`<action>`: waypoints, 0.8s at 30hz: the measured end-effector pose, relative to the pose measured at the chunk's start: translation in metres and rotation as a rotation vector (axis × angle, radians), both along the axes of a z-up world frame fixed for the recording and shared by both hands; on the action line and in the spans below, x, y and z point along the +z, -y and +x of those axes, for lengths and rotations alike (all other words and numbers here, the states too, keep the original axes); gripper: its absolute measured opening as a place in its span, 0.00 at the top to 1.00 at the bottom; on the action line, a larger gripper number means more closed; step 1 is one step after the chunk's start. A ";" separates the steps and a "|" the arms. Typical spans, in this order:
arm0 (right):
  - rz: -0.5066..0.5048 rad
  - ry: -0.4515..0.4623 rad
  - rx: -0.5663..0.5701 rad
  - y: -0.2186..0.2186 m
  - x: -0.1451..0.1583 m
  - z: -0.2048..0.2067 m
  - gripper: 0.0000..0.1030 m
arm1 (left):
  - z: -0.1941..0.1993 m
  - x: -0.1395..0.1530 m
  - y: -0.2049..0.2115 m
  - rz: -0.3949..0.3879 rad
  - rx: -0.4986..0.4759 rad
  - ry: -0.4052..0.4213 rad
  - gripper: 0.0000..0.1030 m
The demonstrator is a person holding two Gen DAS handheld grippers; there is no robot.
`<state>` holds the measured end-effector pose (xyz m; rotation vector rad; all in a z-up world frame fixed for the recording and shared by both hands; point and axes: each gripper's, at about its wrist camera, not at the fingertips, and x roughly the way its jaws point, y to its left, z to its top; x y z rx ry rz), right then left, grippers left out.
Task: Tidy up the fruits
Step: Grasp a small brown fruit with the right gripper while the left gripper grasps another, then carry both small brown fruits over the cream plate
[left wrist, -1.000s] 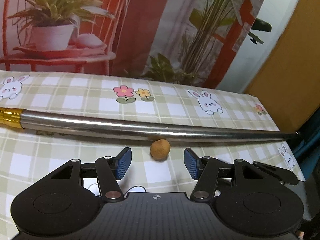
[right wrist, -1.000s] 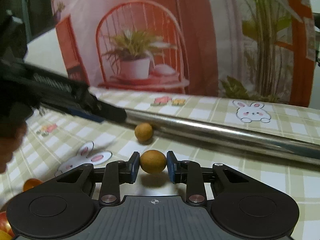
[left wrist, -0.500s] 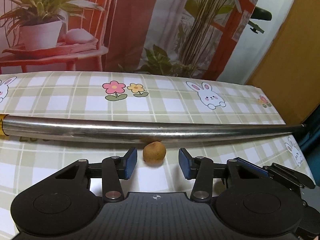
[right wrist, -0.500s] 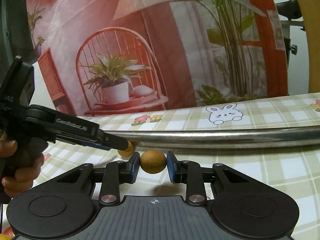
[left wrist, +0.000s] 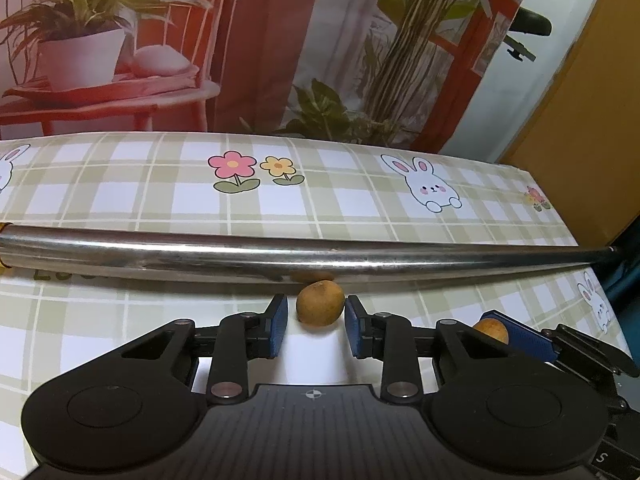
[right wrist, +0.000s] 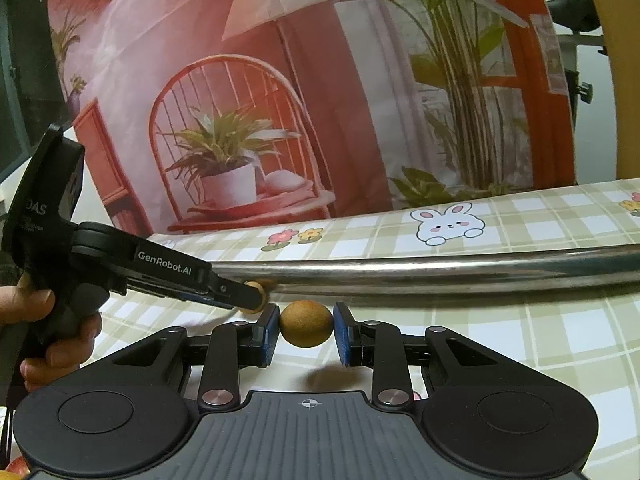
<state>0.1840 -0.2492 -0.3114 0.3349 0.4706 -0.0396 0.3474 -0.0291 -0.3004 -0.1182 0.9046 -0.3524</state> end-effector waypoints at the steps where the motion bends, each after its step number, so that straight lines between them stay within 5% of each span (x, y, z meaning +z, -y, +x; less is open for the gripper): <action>1: 0.002 0.000 0.000 0.001 0.000 0.000 0.74 | 0.000 0.000 0.001 0.001 -0.004 -0.002 0.68; 13: 0.004 -0.005 0.000 0.000 0.000 0.000 0.74 | -0.017 0.008 0.003 0.044 -0.054 0.043 0.73; 24: 0.012 0.003 -0.006 0.002 0.000 -0.002 0.74 | -0.085 0.049 -0.035 0.021 0.043 0.166 0.73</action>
